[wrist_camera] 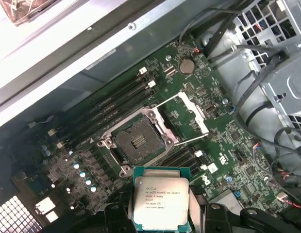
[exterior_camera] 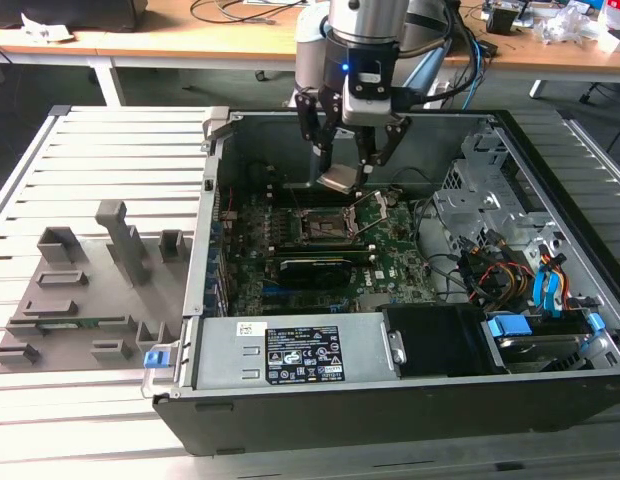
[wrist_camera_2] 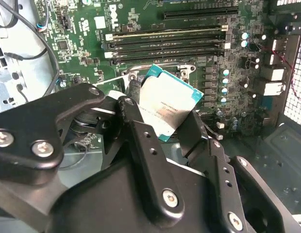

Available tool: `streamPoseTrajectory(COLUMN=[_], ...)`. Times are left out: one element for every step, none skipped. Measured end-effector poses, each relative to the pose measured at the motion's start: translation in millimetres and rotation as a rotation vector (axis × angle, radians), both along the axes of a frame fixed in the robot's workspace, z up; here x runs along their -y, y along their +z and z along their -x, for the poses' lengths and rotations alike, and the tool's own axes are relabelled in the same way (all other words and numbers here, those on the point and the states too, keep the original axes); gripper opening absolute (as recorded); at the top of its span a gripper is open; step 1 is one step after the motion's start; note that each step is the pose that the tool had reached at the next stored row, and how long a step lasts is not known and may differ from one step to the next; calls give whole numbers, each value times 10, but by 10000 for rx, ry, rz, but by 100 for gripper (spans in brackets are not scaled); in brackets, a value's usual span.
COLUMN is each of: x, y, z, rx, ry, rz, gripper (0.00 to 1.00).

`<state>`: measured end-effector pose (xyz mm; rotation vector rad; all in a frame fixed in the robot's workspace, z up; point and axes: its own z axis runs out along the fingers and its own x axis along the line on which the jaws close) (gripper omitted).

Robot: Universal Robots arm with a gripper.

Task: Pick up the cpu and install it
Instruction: 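Place the cpu into insertion slot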

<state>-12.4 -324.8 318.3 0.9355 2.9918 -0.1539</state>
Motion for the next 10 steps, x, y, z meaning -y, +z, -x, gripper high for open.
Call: streamPoseTrajectory(x=[0,0,0,0,0,0,0,0,0,0], y=[0,0,0,0,0,-1,-1,-1,-1,-1], z=[0,0,0,0,0,0,0,0,0,0], rx=[0,0,0,0,0,0,0,0,0,-1], ry=[-122,-211,-285,-439,-576,-755,-955,-1062,-1161,-1232], rz=[14,25,33,48,61,77,93,102,112,118], gripper=[55,55,55,55,55,55,55,55,55,55])
